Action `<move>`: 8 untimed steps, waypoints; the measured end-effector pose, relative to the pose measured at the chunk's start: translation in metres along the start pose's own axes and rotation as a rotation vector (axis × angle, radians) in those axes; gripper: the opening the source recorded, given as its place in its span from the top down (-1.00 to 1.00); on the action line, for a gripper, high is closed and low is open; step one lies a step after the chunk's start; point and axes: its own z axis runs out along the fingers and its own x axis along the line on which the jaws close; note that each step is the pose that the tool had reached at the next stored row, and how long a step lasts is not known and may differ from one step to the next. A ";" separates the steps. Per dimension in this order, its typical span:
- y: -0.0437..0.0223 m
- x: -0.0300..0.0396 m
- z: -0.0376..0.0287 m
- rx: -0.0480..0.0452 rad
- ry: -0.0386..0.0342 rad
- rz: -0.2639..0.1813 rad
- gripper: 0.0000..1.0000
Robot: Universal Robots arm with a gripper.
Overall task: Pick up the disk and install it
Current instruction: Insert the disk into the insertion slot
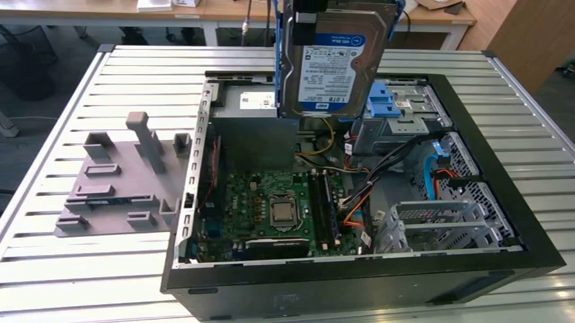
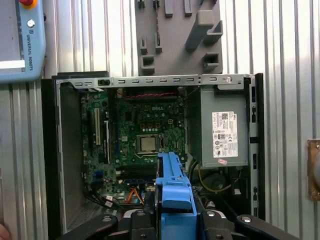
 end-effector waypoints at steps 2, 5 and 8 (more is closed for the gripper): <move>-0.0002 0.0032 0.0006 0.0001 -0.0001 0.003 0.27; -0.0006 0.0091 0.0016 0.0004 0.0000 0.008 0.27; -0.0037 0.0098 0.0020 -0.0012 0.0007 0.010 0.27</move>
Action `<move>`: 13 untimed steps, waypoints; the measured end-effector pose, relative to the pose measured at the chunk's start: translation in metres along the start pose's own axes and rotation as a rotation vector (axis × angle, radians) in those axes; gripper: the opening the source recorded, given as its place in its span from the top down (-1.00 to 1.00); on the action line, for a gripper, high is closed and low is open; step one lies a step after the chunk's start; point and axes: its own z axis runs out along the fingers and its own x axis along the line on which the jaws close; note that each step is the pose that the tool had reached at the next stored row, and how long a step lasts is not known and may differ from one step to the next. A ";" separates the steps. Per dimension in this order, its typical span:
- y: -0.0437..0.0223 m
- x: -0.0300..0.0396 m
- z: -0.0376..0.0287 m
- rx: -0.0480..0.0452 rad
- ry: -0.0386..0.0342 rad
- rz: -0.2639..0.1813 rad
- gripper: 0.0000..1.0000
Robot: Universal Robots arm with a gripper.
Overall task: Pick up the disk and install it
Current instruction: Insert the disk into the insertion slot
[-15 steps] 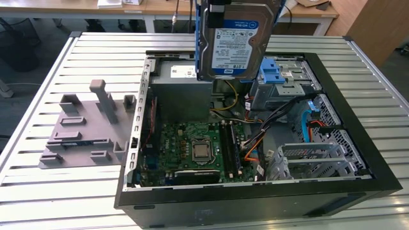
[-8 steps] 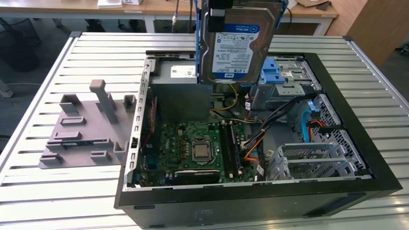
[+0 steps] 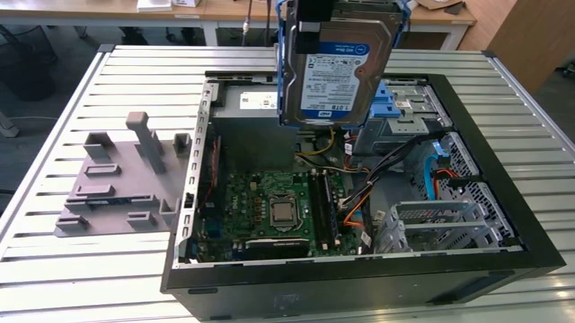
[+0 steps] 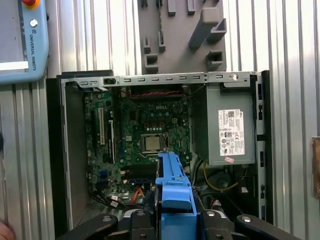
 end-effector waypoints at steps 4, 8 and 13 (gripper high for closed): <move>-0.0076 -0.0002 0.0011 -0.0042 0.0002 0.000 0.27; -0.0092 0.0034 0.0021 -0.0051 0.0009 0.001 0.27; -0.0101 0.0138 0.0046 -0.0050 0.0010 0.002 0.27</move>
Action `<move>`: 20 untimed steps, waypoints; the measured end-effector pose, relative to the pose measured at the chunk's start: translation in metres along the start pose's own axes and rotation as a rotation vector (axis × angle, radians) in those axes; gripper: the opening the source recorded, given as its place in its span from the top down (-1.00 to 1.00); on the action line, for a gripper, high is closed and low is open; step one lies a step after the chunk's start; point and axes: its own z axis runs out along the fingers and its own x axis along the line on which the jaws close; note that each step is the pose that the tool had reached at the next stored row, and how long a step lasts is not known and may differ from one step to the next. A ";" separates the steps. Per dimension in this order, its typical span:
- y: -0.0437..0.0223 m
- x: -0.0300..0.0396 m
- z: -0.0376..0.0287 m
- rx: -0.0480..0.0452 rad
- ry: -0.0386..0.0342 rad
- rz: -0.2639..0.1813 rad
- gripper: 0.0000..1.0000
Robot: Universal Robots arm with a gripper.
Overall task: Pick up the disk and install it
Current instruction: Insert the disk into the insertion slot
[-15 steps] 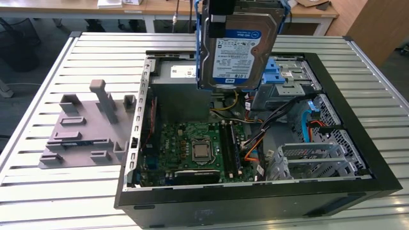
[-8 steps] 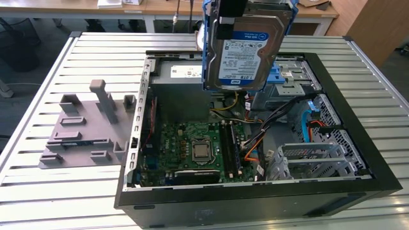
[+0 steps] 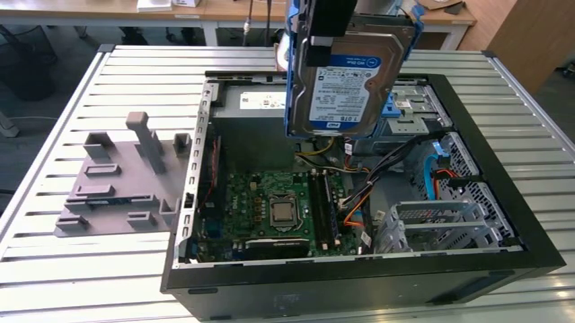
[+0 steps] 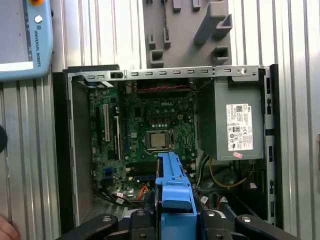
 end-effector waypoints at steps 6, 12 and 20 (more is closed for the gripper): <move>-0.0047 0.0103 0.0027 -0.0004 -0.0002 0.000 0.27; -0.0214 0.0110 0.0058 -0.0051 0.0005 0.000 0.27; -0.0257 0.0284 0.0113 -0.0056 0.0005 0.000 0.27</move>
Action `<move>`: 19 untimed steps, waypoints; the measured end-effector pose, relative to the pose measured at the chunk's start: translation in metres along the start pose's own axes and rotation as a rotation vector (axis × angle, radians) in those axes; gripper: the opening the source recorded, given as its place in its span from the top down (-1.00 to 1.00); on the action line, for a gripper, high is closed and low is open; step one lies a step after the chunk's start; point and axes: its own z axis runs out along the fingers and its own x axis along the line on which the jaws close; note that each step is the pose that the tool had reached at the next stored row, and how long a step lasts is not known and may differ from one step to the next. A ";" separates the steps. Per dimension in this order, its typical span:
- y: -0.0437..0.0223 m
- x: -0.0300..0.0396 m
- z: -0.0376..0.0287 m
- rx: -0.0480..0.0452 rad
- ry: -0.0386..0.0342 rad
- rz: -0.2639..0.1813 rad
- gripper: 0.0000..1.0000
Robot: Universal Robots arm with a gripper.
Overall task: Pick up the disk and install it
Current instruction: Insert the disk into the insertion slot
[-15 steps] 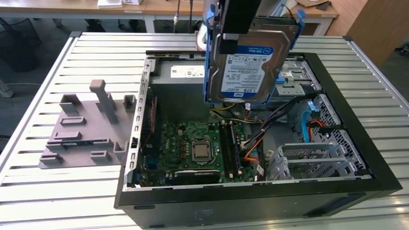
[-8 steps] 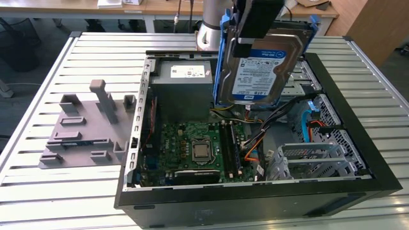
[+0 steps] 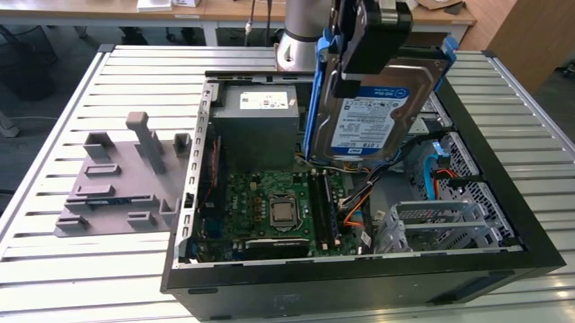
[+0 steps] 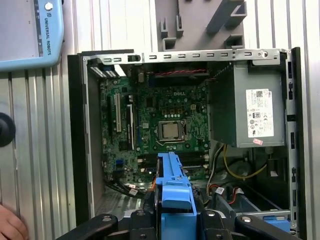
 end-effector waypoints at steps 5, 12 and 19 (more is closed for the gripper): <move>-0.0014 0.0129 0.0030 0.0000 0.0000 0.000 0.27; -0.0070 0.0158 0.0054 0.0003 0.0040 0.000 0.27; -0.0083 0.0176 0.0102 -0.0003 0.0052 -0.024 0.27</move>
